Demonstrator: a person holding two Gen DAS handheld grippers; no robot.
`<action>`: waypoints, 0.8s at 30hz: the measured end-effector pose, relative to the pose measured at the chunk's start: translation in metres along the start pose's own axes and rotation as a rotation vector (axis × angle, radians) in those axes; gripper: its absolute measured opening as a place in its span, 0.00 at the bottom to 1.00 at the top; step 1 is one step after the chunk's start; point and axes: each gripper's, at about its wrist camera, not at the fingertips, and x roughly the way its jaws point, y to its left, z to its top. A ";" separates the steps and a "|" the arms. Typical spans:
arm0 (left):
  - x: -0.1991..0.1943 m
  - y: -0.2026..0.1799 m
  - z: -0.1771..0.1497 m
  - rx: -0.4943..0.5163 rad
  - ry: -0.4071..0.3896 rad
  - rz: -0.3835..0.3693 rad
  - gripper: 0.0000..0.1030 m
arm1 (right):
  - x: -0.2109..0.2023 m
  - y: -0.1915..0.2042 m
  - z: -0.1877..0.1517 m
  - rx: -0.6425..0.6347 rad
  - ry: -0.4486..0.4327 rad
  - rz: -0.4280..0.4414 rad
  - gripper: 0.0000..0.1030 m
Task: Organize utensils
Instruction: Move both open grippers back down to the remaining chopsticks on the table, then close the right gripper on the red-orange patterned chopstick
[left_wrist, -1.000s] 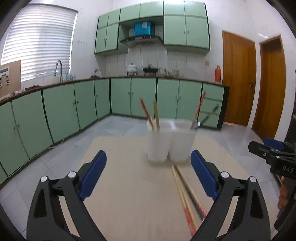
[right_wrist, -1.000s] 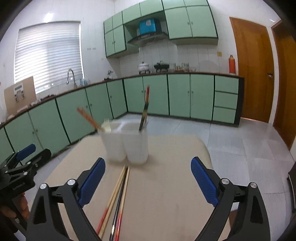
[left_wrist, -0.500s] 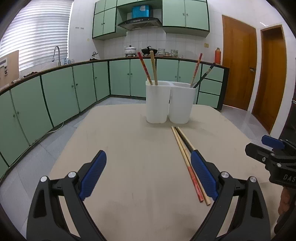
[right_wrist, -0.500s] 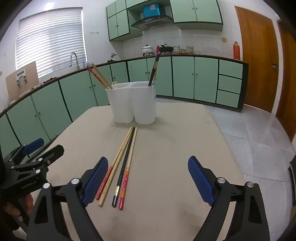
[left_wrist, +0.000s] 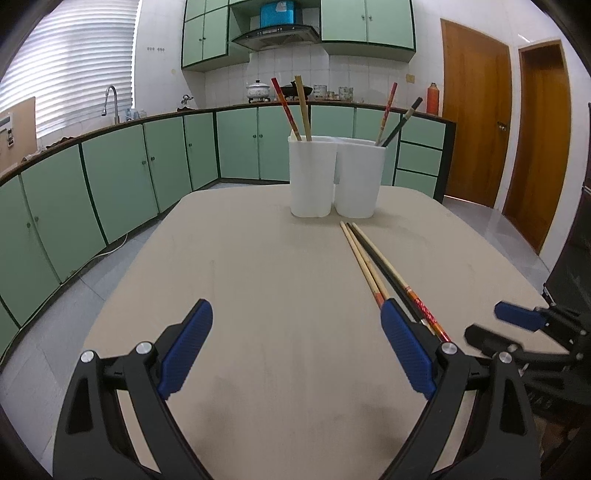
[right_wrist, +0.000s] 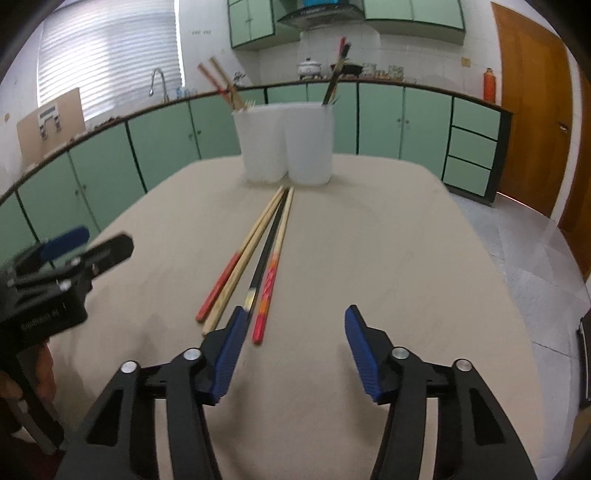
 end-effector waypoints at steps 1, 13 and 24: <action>0.000 -0.001 0.000 0.001 0.001 0.001 0.87 | 0.002 0.002 -0.002 -0.004 0.007 0.002 0.48; 0.003 -0.004 -0.003 -0.002 0.020 0.000 0.87 | 0.014 0.012 -0.011 -0.032 0.047 -0.019 0.34; 0.009 -0.008 -0.005 -0.001 0.040 -0.007 0.87 | 0.019 0.021 -0.008 -0.047 0.051 -0.021 0.06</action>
